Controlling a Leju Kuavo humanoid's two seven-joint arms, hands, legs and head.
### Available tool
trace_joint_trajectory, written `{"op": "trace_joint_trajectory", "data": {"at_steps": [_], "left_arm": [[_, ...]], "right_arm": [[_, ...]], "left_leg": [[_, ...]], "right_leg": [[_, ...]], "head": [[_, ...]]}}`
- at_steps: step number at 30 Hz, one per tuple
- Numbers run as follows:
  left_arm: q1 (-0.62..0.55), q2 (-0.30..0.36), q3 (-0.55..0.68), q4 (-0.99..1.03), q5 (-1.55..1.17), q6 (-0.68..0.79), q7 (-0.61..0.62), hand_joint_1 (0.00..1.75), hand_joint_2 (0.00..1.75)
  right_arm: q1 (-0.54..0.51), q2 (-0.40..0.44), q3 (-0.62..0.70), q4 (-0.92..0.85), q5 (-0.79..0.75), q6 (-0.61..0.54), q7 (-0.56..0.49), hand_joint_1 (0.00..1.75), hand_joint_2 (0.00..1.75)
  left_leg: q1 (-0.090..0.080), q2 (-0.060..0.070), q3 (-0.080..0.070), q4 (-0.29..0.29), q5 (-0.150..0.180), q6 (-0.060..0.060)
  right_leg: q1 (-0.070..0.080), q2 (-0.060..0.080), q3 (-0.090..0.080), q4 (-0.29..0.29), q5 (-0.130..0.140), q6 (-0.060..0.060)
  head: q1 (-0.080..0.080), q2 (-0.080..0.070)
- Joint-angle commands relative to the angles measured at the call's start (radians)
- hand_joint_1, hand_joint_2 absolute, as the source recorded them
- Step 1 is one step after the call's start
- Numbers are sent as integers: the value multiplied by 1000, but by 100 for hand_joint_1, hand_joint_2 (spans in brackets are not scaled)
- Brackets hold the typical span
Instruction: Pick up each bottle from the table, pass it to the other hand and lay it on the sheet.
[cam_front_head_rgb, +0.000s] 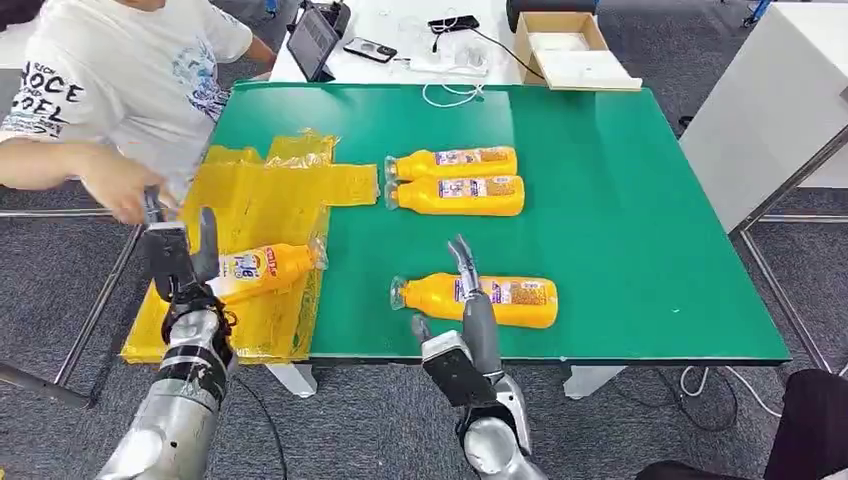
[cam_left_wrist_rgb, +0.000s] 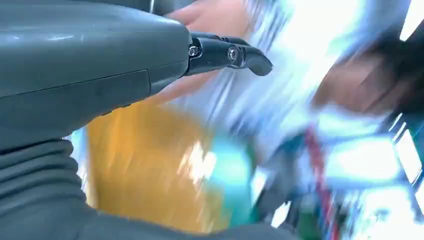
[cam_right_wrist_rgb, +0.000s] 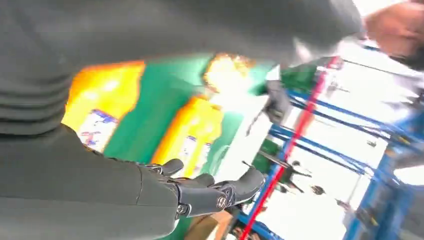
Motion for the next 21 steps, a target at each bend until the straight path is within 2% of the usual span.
{"op": "trace_joint_trajectory", "data": {"at_steps": [1,3,4,5,7,11,14,16,17,21], "left_arm": [[200,-30,-207,-452,-54,110,4,0,175],[230,-49,-204,-471,-93,105,4,0,175],[247,-48,-240,-446,-72,110,4,0,175],[257,-43,-262,-428,-51,108,4,0,175],[278,-45,-288,-399,-30,100,4,0,175],[295,-52,-316,-354,-21,75,4,0,175],[301,-66,-320,-302,-22,30,4,0,175],[302,-68,-335,-275,-45,15,4,0,175],[297,-76,-347,-241,-44,2,4,0,175],[288,-84,-354,-212,-38,1,4,0,175]], "right_arm": [[-97,-136,-48,127,114,24,97,0,175],[-108,-171,-67,123,202,22,163,0,175],[-117,-202,-86,115,230,37,194,0,175],[-122,-227,-84,102,224,39,226,0,175],[-142,-254,-116,119,266,80,252,0,175],[-162,-268,-161,127,282,100,262,0,175],[-190,-287,-175,151,301,157,294,0,175],[-212,-295,-174,181,301,196,300,0,175],[-243,-302,-162,236,292,260,307,0,175],[-269,-301,-153,302,293,272,306,0,175]], "left_leg": [[0,1,6,0,-3,3],[0,-2,1,-1,-1,2],[0,-2,0,0,-1,2],[0,1,2,0,-2,3],[-1,-3,1,-1,-1,3],[-3,-3,1,-1,-1,2],[-2,-3,-1,-1,0,1],[-3,0,3,-1,-2,2],[-3,-1,1,-1,-1,2],[-2,0,2,-1,-1,2]], "right_leg": [[1,-1,7,-2,-3,-2],[0,-3,3,-2,-2,-1],[0,-4,4,-2,-2,-1],[0,-1,5,-3,-1,-1],[-1,-5,3,-2,-2,-1],[-3,-5,3,-2,-1,-1],[-3,-4,0,-1,-1,0],[-3,-2,4,-2,-1,-2],[-3,-3,2,-2,-1,-1],[-2,-2,3,-3,-1,-1]], "head": [[0,0],[1,0],[0,0],[0,0],[1,0],[0,0],[0,0],[-1,0],[0,0],[0,0]]}}
